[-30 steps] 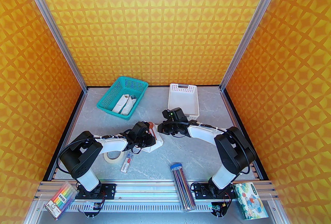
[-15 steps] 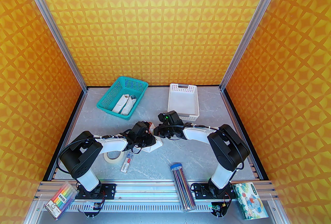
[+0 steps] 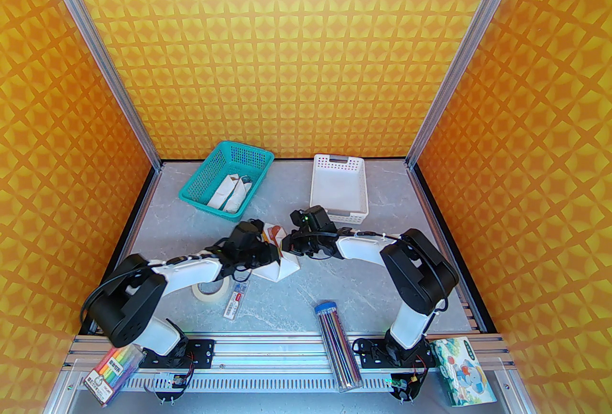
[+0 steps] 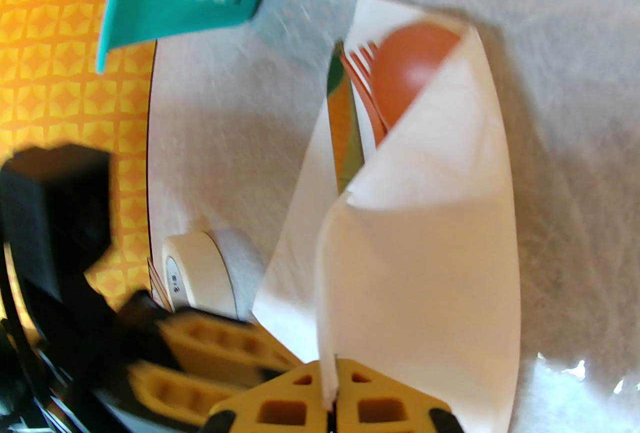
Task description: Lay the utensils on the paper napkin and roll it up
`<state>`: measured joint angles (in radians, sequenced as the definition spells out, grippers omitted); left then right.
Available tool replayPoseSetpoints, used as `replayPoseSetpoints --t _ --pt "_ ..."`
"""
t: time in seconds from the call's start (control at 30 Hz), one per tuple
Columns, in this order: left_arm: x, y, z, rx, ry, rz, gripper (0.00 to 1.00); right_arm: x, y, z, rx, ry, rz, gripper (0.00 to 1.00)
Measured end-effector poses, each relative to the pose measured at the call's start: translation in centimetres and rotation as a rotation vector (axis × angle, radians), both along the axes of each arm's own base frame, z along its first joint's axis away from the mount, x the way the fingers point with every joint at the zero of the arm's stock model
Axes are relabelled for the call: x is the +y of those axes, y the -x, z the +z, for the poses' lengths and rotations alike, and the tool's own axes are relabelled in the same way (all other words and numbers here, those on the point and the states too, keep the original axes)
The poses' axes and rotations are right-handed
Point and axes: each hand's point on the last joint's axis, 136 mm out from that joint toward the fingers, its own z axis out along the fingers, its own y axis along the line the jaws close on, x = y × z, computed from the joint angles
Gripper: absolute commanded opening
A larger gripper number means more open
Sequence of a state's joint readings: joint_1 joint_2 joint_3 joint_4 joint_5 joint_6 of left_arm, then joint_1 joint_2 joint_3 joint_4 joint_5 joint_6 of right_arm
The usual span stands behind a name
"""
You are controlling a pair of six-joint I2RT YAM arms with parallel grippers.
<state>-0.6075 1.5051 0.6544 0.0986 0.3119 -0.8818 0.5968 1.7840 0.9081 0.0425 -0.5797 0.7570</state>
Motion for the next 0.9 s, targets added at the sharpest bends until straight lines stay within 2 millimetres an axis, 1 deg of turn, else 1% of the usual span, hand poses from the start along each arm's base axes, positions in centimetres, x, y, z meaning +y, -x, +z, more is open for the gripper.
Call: replayPoseSetpoints --t 0.13,0.27,0.33,0.47,0.6,0.67,0.8,0.9 --pt "1.9 -0.6 0.8 -0.017 0.009 0.052 0.26 0.3 0.4 -0.6 0.016 0.006 0.007 0.10" --pt "2.8 -1.0 1.2 -0.023 0.013 0.076 0.31 0.6 0.4 -0.9 0.023 0.002 0.005 0.12" --pt "3.1 -1.2 1.2 -0.023 0.015 0.086 0.33 0.7 0.4 -1.1 0.028 -0.002 0.002 0.16" --pt "3.4 -1.2 1.0 -0.010 0.033 0.104 0.35 0.9 0.3 -1.1 0.031 -0.015 -0.001 0.25" --pt "3.7 -1.6 0.8 0.014 0.078 0.135 0.38 1.0 0.4 -1.0 0.028 -0.031 -0.002 0.31" --pt "3.7 -1.7 0.6 0.027 0.101 0.147 0.40 1.1 0.4 -1.0 0.029 -0.037 -0.001 0.34" --pt "3.2 -1.9 0.4 0.046 0.136 0.152 0.42 1.1 0.4 -1.0 0.028 -0.048 -0.005 0.42" --pt "2.9 -2.1 0.5 0.050 0.157 0.151 0.43 1.1 0.4 -1.0 0.027 -0.054 -0.009 0.46"
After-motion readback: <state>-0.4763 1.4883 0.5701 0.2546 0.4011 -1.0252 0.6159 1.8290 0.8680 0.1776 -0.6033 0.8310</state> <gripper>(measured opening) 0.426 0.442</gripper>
